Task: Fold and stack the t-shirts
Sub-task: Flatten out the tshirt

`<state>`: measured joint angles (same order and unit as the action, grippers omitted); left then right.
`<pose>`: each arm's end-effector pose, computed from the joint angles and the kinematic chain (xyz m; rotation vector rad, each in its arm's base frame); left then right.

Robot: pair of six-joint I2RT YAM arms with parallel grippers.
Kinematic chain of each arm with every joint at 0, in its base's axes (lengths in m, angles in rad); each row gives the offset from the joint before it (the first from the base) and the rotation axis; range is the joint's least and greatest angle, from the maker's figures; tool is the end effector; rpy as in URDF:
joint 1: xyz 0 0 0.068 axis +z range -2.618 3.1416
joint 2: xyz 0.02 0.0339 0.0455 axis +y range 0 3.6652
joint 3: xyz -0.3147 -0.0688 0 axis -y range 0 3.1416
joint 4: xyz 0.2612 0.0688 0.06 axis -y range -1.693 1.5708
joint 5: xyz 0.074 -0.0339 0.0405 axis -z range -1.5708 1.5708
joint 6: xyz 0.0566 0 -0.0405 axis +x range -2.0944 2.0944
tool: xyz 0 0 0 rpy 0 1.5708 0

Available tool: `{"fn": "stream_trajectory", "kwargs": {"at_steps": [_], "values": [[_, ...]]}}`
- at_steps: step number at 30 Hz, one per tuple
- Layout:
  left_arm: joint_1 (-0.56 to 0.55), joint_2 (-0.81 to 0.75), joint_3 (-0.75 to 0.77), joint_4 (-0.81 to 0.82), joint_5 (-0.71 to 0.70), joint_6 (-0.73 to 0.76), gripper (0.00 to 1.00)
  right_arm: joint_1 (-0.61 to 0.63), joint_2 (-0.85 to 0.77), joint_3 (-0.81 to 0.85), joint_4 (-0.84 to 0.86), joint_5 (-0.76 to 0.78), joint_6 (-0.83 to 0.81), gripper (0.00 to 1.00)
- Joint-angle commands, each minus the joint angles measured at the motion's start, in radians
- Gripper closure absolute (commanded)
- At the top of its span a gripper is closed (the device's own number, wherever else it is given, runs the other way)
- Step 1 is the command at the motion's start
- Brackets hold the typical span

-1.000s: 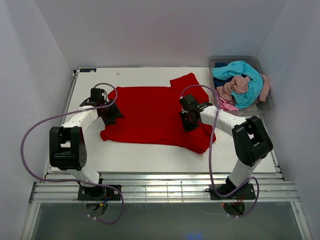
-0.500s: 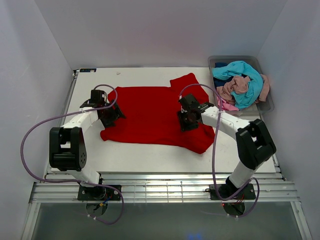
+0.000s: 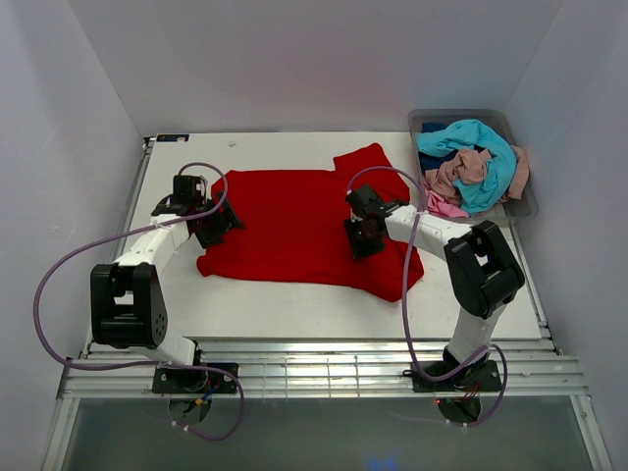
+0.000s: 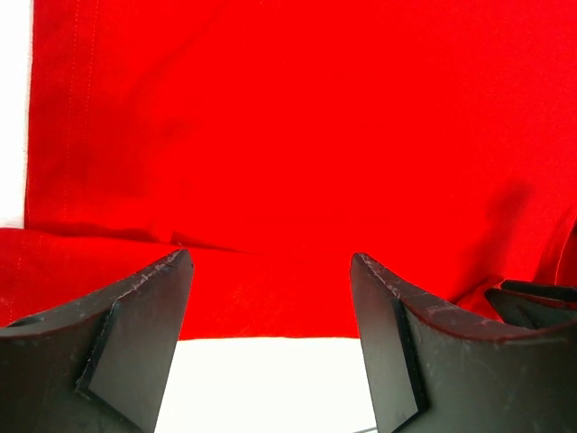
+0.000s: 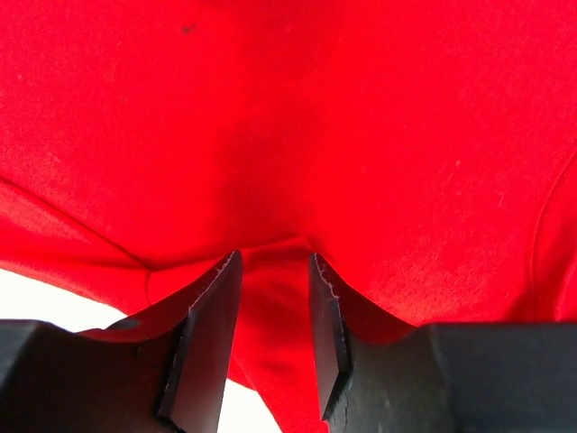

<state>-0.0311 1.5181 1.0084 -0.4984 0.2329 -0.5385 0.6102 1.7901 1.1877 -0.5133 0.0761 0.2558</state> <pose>0.3290 -0.0233 0.2435 -0.5720 2.5589 -0.5070 0.3262 0.2228 0.2049 -0.4512 2.6543 0.1685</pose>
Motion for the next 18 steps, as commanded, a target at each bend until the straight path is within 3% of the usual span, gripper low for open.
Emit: {"fn": "stream_trajectory", "kwargs": {"at_steps": [1, 10, 11, 14, 18], "values": [[-0.004, -0.042, -0.008, -0.006, -0.003, 0.014, 0.19, -0.009, 0.025, 0.032, 0.039, -0.007, -0.015, 0.58], [-0.004, -0.058, -0.008, -0.009, -0.006, 0.011, 0.19, -0.01, 0.054, 0.029, 0.041, 0.002, -0.029, 0.61], [-0.004, -0.058, -0.008, -0.008, -0.006, 0.011, 0.19, -0.01, 0.055, 0.027, 0.042, 0.002, -0.029, 0.64], [-0.004, -0.061, -0.007, -0.009, -0.014, 0.011, 0.19, -0.009, 0.051, 0.016, 0.044, -0.002, -0.026, 0.9], [-0.004, -0.058, -0.005, -0.009, -0.01, 0.006, 0.19, -0.01, 0.005, 0.001, 0.039, -0.002, -0.02, 0.92]]}}
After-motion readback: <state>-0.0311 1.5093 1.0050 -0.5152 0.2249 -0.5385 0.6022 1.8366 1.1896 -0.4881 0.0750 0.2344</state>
